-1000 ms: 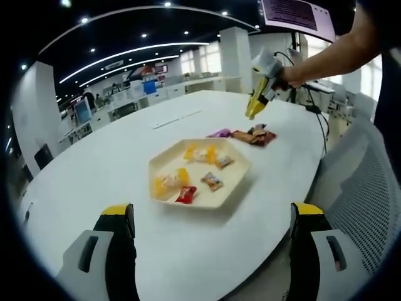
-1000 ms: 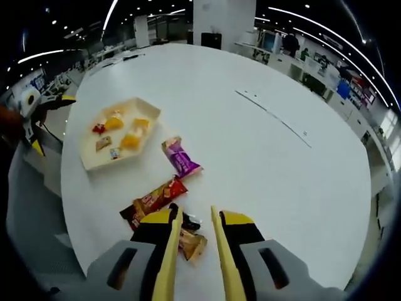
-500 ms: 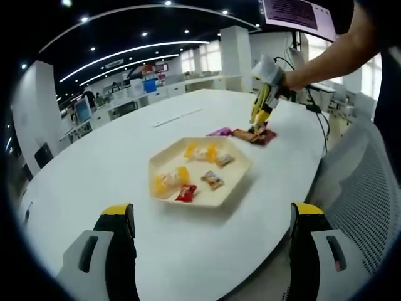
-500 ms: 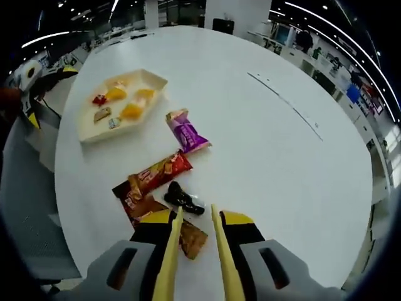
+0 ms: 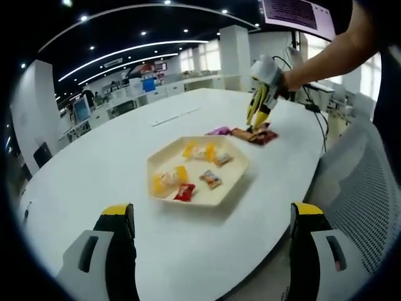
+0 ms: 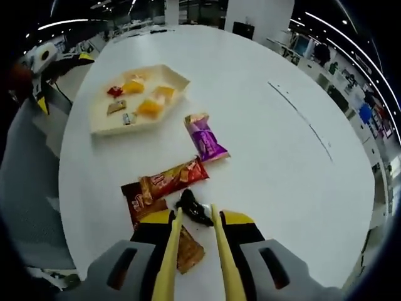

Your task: Place the target food into the container with the food tongs after gripping and lifting it, then release it inside without dropping or visibly crushing the food.

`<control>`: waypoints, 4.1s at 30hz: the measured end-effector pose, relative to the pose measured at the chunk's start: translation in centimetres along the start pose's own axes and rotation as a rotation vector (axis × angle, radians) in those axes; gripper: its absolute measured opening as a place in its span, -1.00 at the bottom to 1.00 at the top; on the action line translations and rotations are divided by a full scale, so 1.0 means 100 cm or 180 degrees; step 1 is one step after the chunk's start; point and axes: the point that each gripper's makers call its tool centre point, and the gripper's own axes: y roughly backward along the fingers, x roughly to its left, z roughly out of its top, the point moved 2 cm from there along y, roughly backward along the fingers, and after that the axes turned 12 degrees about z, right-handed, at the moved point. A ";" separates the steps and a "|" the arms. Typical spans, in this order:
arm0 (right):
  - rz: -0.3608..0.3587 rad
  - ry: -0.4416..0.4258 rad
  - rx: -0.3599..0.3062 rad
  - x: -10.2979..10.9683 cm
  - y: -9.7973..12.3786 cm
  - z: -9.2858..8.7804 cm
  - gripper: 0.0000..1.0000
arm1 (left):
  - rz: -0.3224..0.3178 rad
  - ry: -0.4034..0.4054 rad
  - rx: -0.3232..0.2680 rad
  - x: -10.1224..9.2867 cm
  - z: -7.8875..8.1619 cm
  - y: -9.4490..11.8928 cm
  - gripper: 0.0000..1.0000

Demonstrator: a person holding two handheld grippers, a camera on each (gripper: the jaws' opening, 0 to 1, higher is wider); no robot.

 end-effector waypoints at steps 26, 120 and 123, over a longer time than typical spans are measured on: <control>-0.0140 -0.0255 0.0083 -0.010 0.000 -0.003 -0.47 | -0.0002 0.0019 0.0003 0.001 -0.001 0.000 0.99; 0.0172 -0.0209 -0.0321 0.060 -0.027 0.228 -0.59 | -0.0001 0.0083 -0.0310 0.002 0.016 0.007 0.99; 0.0182 -0.0182 -0.0315 0.061 -0.028 0.232 -0.59 | -0.0002 0.0098 -0.0303 0.002 0.016 0.007 0.99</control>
